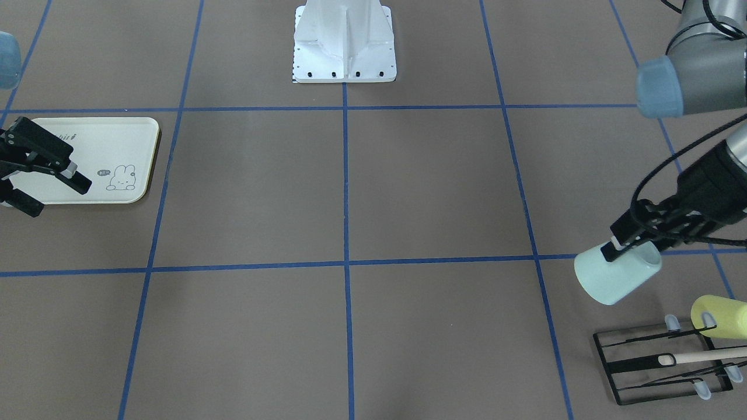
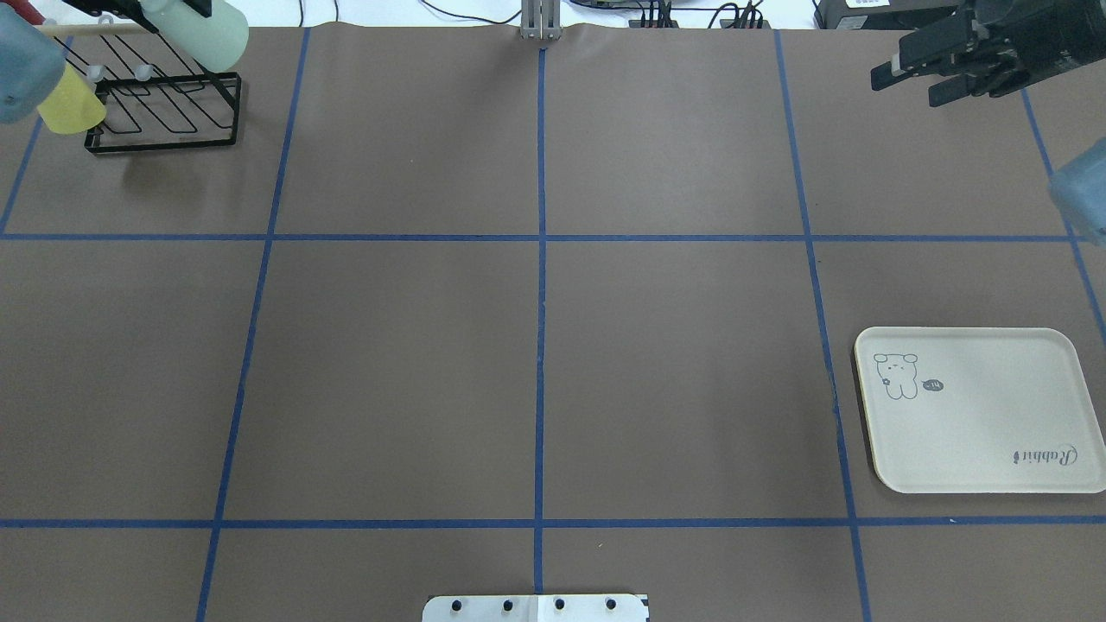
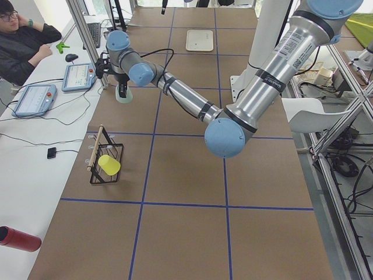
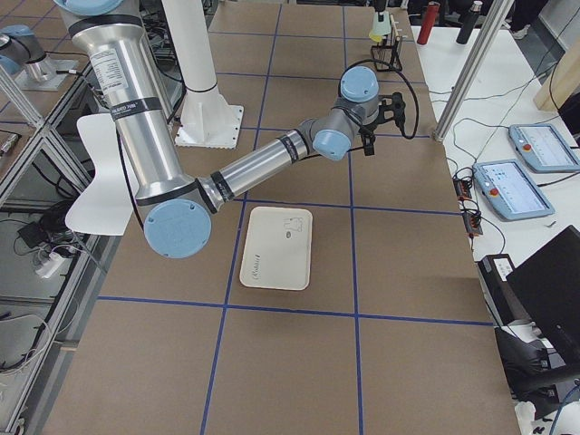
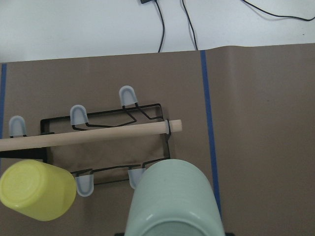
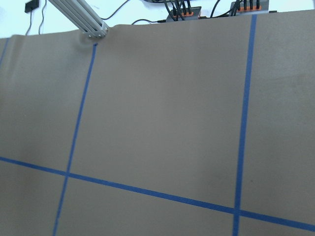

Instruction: Left arm grabs green cup and hands to right arm on tray

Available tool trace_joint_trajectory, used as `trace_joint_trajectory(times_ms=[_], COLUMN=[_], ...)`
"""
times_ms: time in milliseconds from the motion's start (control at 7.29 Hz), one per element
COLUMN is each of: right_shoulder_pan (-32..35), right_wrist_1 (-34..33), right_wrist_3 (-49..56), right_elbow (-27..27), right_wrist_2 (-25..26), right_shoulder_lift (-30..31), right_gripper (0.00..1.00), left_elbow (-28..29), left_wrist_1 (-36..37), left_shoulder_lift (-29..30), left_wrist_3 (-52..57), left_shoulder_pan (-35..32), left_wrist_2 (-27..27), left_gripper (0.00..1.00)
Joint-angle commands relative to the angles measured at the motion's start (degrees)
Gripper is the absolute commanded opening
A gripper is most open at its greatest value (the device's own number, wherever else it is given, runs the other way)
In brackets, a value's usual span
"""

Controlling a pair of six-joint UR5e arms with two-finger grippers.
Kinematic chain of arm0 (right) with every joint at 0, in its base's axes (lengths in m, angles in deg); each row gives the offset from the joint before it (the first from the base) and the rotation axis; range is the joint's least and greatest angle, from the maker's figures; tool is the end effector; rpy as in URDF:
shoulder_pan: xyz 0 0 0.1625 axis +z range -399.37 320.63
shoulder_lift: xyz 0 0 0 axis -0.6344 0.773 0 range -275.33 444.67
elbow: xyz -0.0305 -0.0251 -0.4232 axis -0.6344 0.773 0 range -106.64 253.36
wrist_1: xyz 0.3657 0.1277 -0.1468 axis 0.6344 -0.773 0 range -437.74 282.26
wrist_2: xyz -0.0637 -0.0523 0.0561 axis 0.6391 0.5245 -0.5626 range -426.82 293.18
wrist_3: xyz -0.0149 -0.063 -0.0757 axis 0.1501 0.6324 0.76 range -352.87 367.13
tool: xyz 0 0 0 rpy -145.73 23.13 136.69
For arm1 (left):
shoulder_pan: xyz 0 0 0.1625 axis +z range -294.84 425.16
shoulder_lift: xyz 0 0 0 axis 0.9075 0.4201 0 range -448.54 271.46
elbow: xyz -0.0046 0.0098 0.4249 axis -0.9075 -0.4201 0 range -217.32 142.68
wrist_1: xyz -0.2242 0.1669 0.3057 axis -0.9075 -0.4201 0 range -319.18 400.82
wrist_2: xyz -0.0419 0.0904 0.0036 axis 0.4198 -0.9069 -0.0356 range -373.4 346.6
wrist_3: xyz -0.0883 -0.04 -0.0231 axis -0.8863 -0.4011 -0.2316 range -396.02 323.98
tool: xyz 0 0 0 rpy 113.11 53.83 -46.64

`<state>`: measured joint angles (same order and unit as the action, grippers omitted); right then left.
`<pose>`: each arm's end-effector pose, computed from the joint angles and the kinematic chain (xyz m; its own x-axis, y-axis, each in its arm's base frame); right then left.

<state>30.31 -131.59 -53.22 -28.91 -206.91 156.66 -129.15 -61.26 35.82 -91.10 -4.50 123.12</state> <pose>-0.1440 -0.5530 0.3032 0.2975 -0.1104 0.9483 -0.2421 0.9521 0.1867 0.1769 -0.6531 0.2530 0.4512 -0.0842 -0.8884 0.2423 0.9697 0.0311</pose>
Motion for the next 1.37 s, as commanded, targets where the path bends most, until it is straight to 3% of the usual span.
trace_joint_trajectory(times_ms=[0,137,549,823,1097,1234], right_shoulder_pan=[-2.4,-4.4,-14.3,-18.5,-26.8,-30.8], right_wrist_1=[15.6,20.7,41.7,48.9,59.6,61.4], right_wrist_3=[-20.2,-27.4,-48.5,-55.0,-61.0,-61.1], right_elbow=[0.0,-0.2,-0.4,-0.6,-0.6,-0.8], right_wrist_2=[0.8,3.5,19.2,25.9,38.9,43.5], right_shoulder_lift=[-1.8,-2.8,-2.8,-2.8,-2.8,-2.9], right_gripper=[0.99,0.99,0.99,0.99,0.99,0.99], left_elbow=[-9.2,-11.6,-11.8,-11.8,-12.0,-12.0], left_wrist_1=[-0.5,-3.3,-24.1,-36.1,-42.5,-44.7], left_shoulder_lift=[0.0,0.0,0.0,0.1,0.7,1.0], left_wrist_3=[-15.6,-21.5,-43.2,-55.7,-60.8,-64.7], left_shoulder_pan=[6.4,8.7,12.3,15.1,17.4,17.8], left_wrist_2=[0.0,-0.1,-0.1,-0.3,-0.4,-0.4], left_gripper=[0.15,0.15,0.15,0.16,0.16,0.16])
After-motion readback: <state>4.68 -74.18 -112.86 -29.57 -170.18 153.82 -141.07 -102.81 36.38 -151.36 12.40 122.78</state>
